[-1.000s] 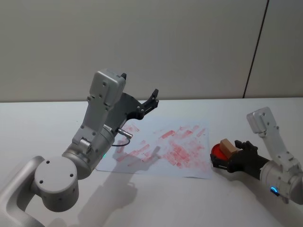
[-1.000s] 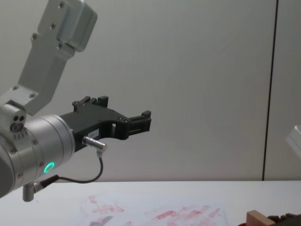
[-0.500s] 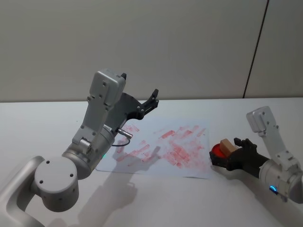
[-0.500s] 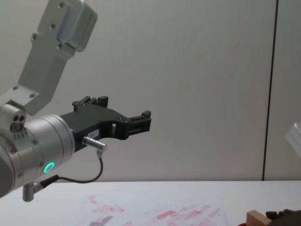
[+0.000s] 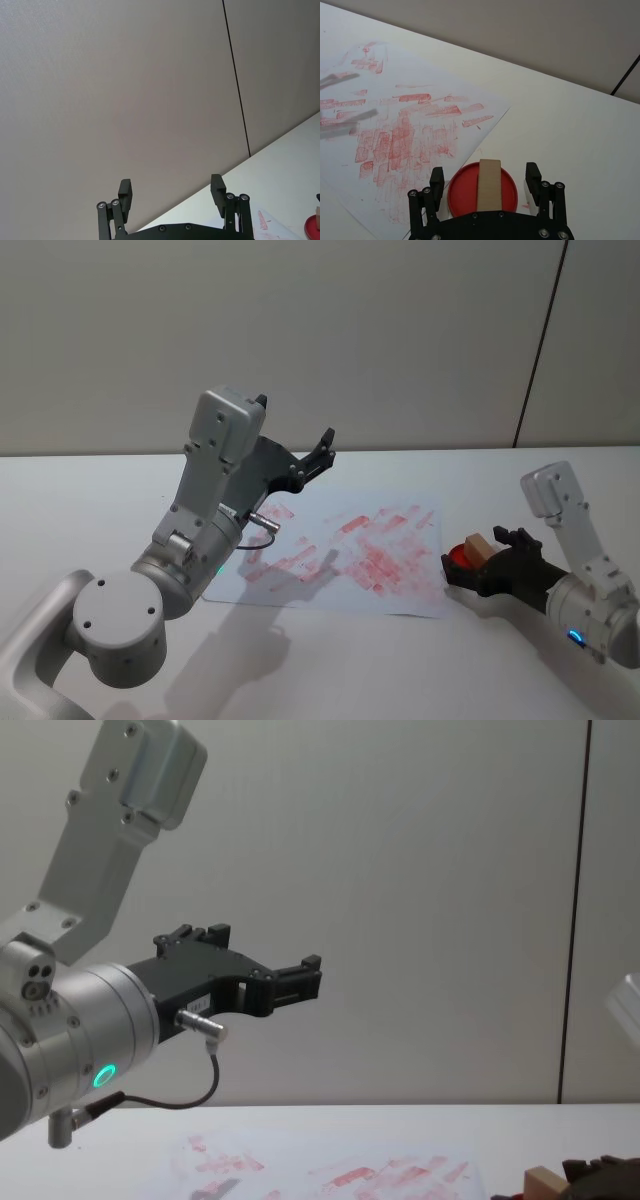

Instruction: Use the one hand to pick up the stamp and affix it onto the A4 paper.

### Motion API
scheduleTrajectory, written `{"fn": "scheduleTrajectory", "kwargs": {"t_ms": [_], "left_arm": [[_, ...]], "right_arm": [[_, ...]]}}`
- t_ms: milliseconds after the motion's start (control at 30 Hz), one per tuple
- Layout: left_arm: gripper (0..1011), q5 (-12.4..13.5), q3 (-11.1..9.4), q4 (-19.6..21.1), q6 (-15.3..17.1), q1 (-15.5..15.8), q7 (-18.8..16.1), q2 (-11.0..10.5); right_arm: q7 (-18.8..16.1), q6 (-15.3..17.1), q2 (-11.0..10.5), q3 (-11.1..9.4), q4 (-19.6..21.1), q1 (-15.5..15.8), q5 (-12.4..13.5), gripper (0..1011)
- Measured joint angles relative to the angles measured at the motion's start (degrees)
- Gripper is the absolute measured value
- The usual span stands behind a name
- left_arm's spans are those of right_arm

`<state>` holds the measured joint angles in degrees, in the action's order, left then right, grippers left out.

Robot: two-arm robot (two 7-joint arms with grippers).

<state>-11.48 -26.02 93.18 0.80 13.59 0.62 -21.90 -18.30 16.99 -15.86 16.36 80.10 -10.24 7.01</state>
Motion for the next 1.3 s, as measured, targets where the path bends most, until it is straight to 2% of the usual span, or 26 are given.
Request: {"fn": "scheduleTrajectory", "kwargs": {"t_ms": [200, 233, 333, 433, 467, 533, 600, 833, 900, 1000, 1033, 1133, 1300], "left_arm": [[1002, 0.00, 0.00, 0.00, 0.00, 0.00, 0.00, 0.00], [1002, 0.00, 0.00, 0.00, 0.00, 0.00, 0.00, 0.00], [1001, 0.00, 0.00, 0.00, 0.00, 0.00, 0.00, 0.00], [1001, 0.00, 0.00, 0.00, 0.00, 0.00, 0.00, 0.00], [1001, 0.00, 0.00, 0.00, 0.00, 0.00, 0.00, 0.00], [1001, 0.00, 0.00, 0.00, 0.00, 0.00, 0.00, 0.00], [1001, 0.00, 0.00, 0.00, 0.00, 0.00, 0.00, 0.00], [1002, 0.00, 0.00, 0.00, 0.00, 0.00, 0.00, 0.00], [1001, 0.00, 0.00, 0.00, 0.00, 0.00, 0.00, 0.00], [1001, 0.00, 0.00, 0.00, 0.00, 0.00, 0.00, 0.00], [1001, 0.00, 0.00, 0.00, 0.00, 0.00, 0.00, 0.00], [1001, 0.00, 0.00, 0.00, 0.00, 0.00, 0.00, 0.00], [1001, 0.00, 0.00, 0.00, 0.00, 0.00, 0.00, 0.00]], "right_arm": [[0.03, -0.11, 0.00, 0.00, 0.08, 0.00, 0.04, 994], [0.03, -0.13, 0.00, 0.00, 0.10, 0.01, 0.05, 942], [0.05, -0.16, 0.00, 0.00, 0.13, 0.02, 0.07, 902], [0.08, -0.19, -0.01, 0.00, 0.15, 0.03, 0.08, 822], [0.09, -0.20, 0.00, 0.00, 0.16, 0.03, 0.09, 766], [0.09, -0.20, 0.00, 0.00, 0.17, 0.04, 0.09, 756], [0.09, -0.22, -0.01, 0.00, 0.19, 0.04, 0.11, 652], [0.09, -0.27, 0.00, 0.00, 0.22, 0.04, 0.13, 476], [0.09, -0.28, 0.00, 0.00, 0.23, 0.04, 0.13, 368], [0.09, -0.29, -0.01, 0.00, 0.23, 0.04, 0.13, 310], [0.08, -0.30, -0.01, 0.00, 0.23, 0.04, 0.13, 253], [0.08, -0.35, -0.01, 0.00, 0.25, 0.04, 0.14, 218], [0.12, -0.99, 0.07, 0.00, 0.52, -0.05, 0.26, 219]]}}
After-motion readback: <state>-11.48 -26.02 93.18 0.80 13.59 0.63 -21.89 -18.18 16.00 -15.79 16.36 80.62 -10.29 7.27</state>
